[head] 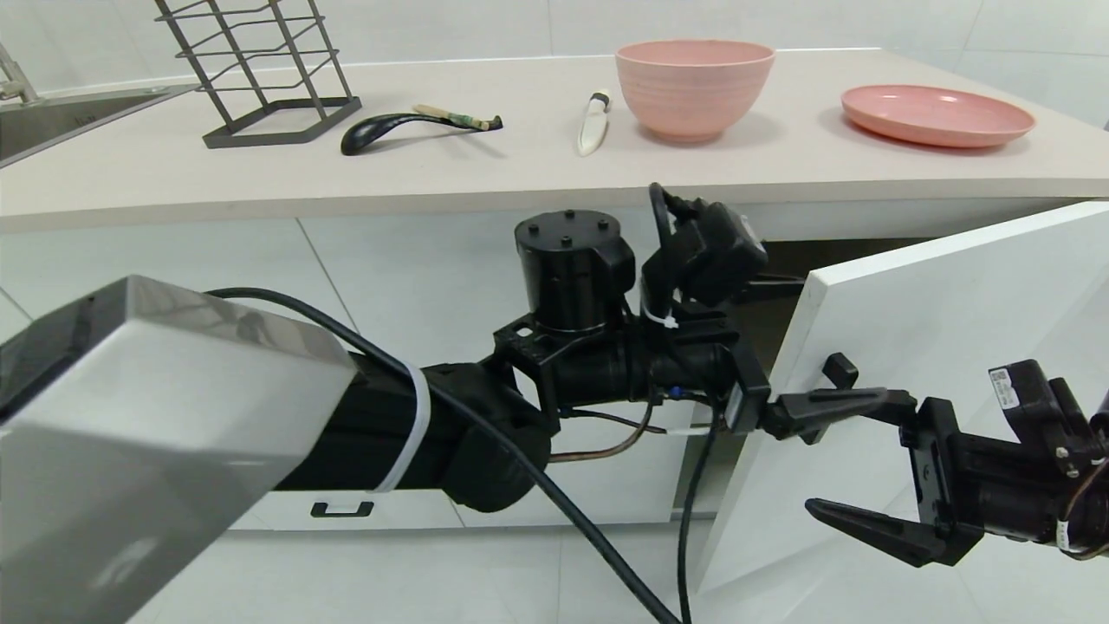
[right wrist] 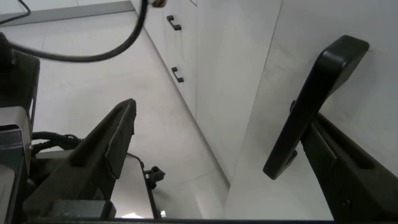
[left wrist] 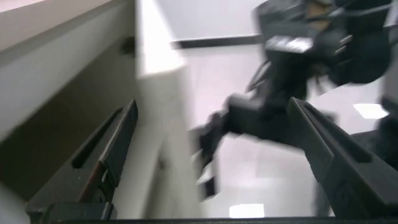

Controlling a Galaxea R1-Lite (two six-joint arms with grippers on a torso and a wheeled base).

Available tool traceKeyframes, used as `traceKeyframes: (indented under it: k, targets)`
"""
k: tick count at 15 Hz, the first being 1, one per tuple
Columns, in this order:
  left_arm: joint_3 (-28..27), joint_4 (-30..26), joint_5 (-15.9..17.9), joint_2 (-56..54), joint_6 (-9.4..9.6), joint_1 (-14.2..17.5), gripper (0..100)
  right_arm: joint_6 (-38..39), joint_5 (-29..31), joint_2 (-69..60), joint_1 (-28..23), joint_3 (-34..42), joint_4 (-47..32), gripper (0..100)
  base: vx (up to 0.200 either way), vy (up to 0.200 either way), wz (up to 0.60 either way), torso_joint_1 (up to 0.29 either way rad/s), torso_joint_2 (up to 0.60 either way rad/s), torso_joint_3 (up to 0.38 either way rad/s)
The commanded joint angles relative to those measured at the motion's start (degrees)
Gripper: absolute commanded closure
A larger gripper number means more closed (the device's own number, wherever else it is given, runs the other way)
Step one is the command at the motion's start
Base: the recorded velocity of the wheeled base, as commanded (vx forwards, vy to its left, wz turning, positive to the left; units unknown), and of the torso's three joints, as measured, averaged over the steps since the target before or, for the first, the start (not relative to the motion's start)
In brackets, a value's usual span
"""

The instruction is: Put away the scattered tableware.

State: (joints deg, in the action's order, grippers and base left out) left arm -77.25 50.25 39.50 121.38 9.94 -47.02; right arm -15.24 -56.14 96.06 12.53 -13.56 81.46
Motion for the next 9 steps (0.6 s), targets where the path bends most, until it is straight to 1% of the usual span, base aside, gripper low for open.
traceKeyframes:
  k: [1, 3, 5, 7, 9]
  targets:
    - [-0.3, 1.1, 0.0, 1.7, -1.23, -3.4, 0, -0.3, 0.2, -0.1, -0.1, 0.1, 0.2, 0, 0.0, 0.0, 0.0, 0.0, 0.0, 0.0]
    - [-0.3, 2.2, 0.1, 2.7, -2.38, -4.7, 0, -0.4, 0.2, 0.7, -2.2, 0.0, 0.3, 0, 0.0, 0.0, 0.0, 0.0, 0.0, 0.0]
    - [-0.5, 3.1, 0.1, 3.4, -3.34, -4.7, 0, -0.4, 0.2, 1.5, -5.0, -0.4, 0.4, 0, 0.0, 0.0, 0.0, 0.0, 0.0, 0.0]
    - [-0.5, 4.6, 0.1, 3.6, -4.75, -4.7, 0, -0.4, 0.2, 2.4, -7.6, -0.7, 0.5, 0, 0.0, 0.0, 0.0, 0.0, 0.0, 0.0]
    - [-0.6, 4.7, 0.1, 3.6, -4.93, -4.8, 0, -0.4, 0.2, 3.2, -9.6, -0.7, 0.5, 0, 0.0, 0.0, 0.0, 0.0, 0.0, 0.0]
